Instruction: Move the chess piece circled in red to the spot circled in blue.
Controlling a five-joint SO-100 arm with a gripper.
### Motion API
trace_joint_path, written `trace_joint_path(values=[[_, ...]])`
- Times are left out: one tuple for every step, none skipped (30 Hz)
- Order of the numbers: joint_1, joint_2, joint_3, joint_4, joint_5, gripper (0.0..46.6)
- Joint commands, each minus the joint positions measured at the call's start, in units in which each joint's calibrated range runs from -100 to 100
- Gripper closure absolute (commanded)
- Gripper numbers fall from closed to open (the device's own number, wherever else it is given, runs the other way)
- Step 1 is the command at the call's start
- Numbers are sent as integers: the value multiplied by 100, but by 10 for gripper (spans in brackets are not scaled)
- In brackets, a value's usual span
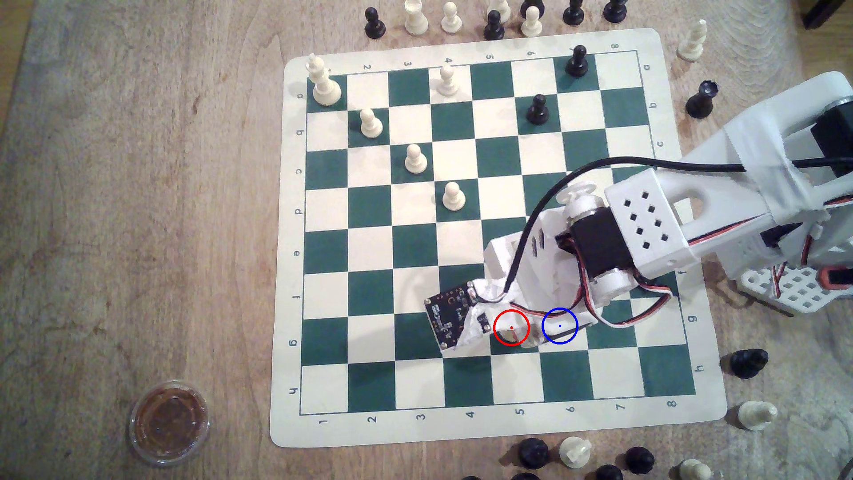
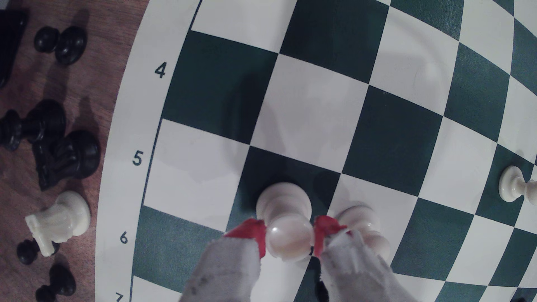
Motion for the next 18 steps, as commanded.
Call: trace_joint_path(values=[[-92, -580, -545, 115, -73, 459], [-99, -657, -609, 173, -88, 459], [-107, -759, -726, 271, -98, 459], [-154, -911, -935, 492, -127, 459], [-201, -1030, -1035, 648, -137, 459], [-240, -1132, -1071, 746, -142, 459], [-279, -1251, -1080, 861, -151, 459], [-318, -1344, -1071, 951, -156, 459], [-381, -1565, -971, 1106, -171, 459], [-404, -1675, -872, 1164, -181, 459], [-420, -1794, -763, 1172, -190, 459], [-444, -1913, -636, 1196, -200, 459], [-459, -2006, -509, 1213, -210, 459], [-506, -2176, -237, 1213, -254, 458], [-545, -2253, -110, 1180, -283, 458], [-584, -2329, 17, 1172, -283, 457], [-616, -2388, 144, 1172, -283, 457], [-655, -2465, 343, 1172, -283, 456]])
